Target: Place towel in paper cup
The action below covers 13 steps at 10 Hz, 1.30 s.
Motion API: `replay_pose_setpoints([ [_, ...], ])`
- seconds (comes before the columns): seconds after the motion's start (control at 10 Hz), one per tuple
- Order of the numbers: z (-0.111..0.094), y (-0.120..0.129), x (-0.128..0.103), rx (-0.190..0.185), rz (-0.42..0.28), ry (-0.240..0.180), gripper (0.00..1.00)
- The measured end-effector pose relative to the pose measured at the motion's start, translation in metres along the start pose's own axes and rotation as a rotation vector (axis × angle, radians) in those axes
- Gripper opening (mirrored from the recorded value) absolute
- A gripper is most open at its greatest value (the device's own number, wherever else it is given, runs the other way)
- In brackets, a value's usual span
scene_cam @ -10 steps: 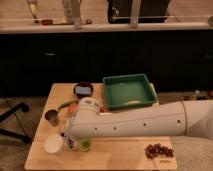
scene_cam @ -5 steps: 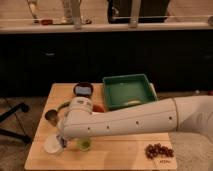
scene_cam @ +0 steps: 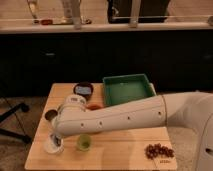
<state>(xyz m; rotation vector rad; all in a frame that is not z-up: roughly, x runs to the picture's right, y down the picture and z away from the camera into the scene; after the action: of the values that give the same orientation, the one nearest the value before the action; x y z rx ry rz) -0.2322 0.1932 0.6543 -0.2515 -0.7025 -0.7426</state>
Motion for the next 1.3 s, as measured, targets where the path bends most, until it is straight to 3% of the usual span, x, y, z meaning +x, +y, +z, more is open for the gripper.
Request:
replay_pose_setpoints([
  [0.6,0.017,-0.004,-0.010,-0.003,-0.024,-0.085,0.00],
  [1.3,0.035,0.005,-0.016,-0.029,-0.023,-0.144,0.00],
])
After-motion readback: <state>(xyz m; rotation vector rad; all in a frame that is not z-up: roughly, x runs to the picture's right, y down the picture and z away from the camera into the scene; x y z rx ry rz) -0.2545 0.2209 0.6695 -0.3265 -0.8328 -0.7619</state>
